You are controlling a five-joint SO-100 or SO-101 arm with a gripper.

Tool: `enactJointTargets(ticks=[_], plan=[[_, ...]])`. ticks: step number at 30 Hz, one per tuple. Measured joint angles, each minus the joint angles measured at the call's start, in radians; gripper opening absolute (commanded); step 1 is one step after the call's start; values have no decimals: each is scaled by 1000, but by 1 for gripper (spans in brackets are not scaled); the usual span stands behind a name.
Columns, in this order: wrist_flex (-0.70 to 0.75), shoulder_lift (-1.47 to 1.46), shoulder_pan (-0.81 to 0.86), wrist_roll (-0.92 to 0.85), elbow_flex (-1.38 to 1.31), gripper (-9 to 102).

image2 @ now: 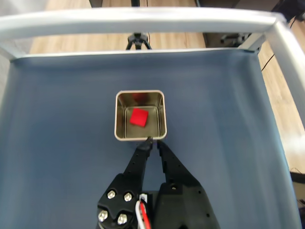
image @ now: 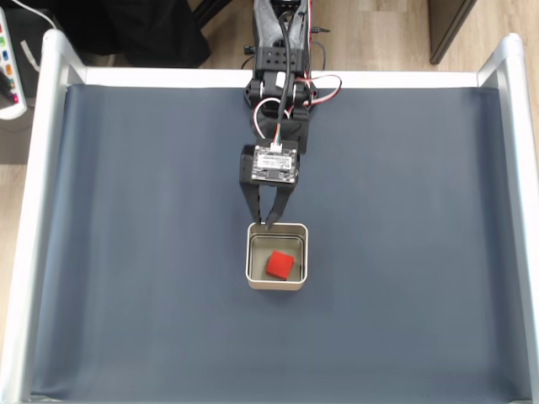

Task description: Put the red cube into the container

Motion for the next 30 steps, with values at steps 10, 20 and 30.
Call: enactJointTargets(ticks=[10, 20, 30], plan=[[115, 92, 0, -34, 118, 0], [-132, 64, -2, -34, 307, 0], [-341, 106, -37, -21, 471, 0]])
